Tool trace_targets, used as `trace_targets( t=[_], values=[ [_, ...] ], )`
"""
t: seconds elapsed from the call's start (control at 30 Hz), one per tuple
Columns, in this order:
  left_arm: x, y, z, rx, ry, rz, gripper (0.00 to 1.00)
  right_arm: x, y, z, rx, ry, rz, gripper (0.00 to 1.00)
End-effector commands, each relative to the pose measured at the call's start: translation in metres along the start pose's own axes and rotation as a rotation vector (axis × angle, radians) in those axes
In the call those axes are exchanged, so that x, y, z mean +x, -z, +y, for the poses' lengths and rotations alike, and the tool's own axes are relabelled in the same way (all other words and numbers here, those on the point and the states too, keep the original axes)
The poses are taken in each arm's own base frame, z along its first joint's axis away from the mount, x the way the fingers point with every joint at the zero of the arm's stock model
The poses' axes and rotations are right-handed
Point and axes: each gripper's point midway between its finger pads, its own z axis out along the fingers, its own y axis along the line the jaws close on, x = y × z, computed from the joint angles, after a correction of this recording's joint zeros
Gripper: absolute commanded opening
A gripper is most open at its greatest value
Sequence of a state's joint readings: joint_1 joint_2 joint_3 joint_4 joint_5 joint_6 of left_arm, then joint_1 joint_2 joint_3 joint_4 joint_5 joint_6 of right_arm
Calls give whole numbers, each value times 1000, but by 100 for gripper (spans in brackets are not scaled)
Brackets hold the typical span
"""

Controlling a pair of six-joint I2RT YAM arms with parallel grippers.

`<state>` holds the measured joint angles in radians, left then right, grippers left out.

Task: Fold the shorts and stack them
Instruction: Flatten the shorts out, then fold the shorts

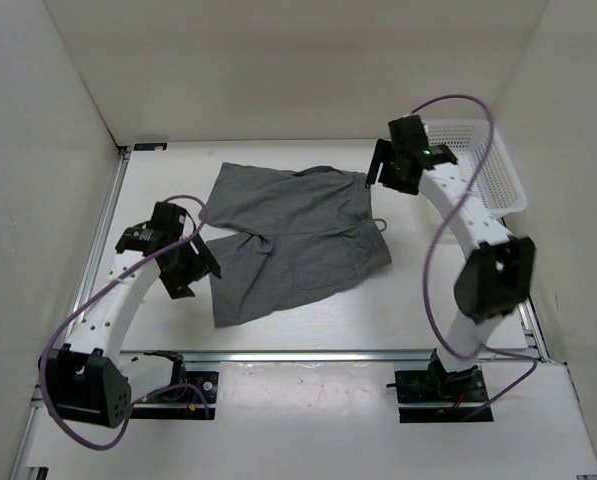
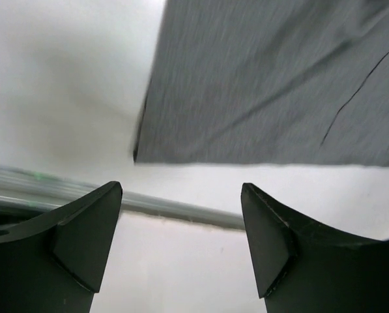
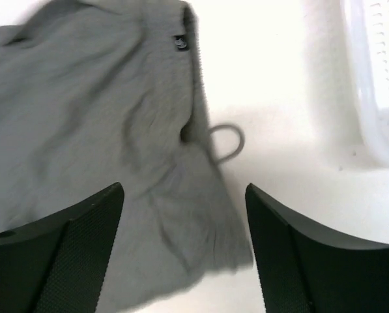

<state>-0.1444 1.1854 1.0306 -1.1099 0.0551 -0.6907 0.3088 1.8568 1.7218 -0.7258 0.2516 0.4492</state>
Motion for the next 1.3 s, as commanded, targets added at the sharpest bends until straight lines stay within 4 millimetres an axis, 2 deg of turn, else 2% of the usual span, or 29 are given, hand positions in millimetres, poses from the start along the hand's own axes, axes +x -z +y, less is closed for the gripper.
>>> trace_targets(
  t=[0.0, 0.03, 0.1, 0.13, 0.17, 0.23, 0.27, 0.4, 0.47, 0.6, 0.63, 0.7, 0.73, 0.77, 0.8, 0.87, 0.9, 0.93, 1.0, 1.07, 1.1, 1.13, 1.27],
  values=[
    [54, -8, 9, 3, 83, 129, 83, 20, 44, -1, -100, -29, -2, 80],
    [63, -12, 6, 27, 90, 147, 82, 49, 48, -10, -103, -37, 43, 80],
    [84, -20, 6, 28, 89, 183, 80, 83, 51, -13, -142, -47, 114, 82],
    [94, -30, 11, 5, 126, 204, 80, 110, 52, -22, -143, -55, 155, 83],
    [98, -34, 11, 4, 132, 209, 79, 126, 53, -26, -148, -54, 186, 83],
    [108, -46, 15, -37, 162, 242, 77, 144, 60, -31, -170, -66, 193, 83],
    [109, -50, 18, -65, 160, 239, 77, 166, 57, -39, -154, -74, 240, 84],
    [102, -71, 32, -179, 198, 186, 77, 194, 63, -48, -165, -84, 283, 85],
    [96, -81, 31, -203, 232, 159, 77, 208, 63, -46, -179, -109, 330, 85],
    [90, -101, 34, -256, 240, 142, 77, 218, 64, -45, -220, -169, 354, 87],
    [94, -109, 39, -293, 238, 165, 70, 218, 62, -48, -219, -212, 360, 88],
    [89, -114, 36, -308, 210, 167, 52, 219, 56, -49, -248, -241, 357, 88],
    [87, -116, 34, -313, 194, 173, 39, 212, 54, -49, -264, -272, 344, 88],
    [86, -119, 34, -325, 183, 183, 15, 209, 51, -45, -284, -272, 335, 88],
    [82, -118, 28, -309, 170, 175, 10, 211, 45, -48, -270, -283, 349, 88],
    [79, -115, 23, -285, 162, 175, 10, 201, 39, -43, -278, -282, 335, 85],
    [74, -113, 16, -262, 163, 160, 10, 201, 33, -43, -271, -283, 347, 83],
    [69, -109, 10, -238, 164, 144, 10, 193, 32, -40, -287, -290, 337, 82],
    [64, -97, 7, -223, 155, 122, 10, 186, 26, -34, -308, -300, 326, 81],
    [55, -88, 0, -197, 155, 92, 10, 184, 20, -27, -329, -331, 344, 81],
    [56, -87, 4, -215, 153, 91, 10, 182, 14, -25, -332, -339, 337, 78],
    [52, -83, -1, -195, 145, 79, 10, 185, 10, -24, -338, -341, 352, 76],
    [47, -79, -4, -196, 144, 68, 10, 195, -16, -23, -317, -383, 383, 57]
  ],
)
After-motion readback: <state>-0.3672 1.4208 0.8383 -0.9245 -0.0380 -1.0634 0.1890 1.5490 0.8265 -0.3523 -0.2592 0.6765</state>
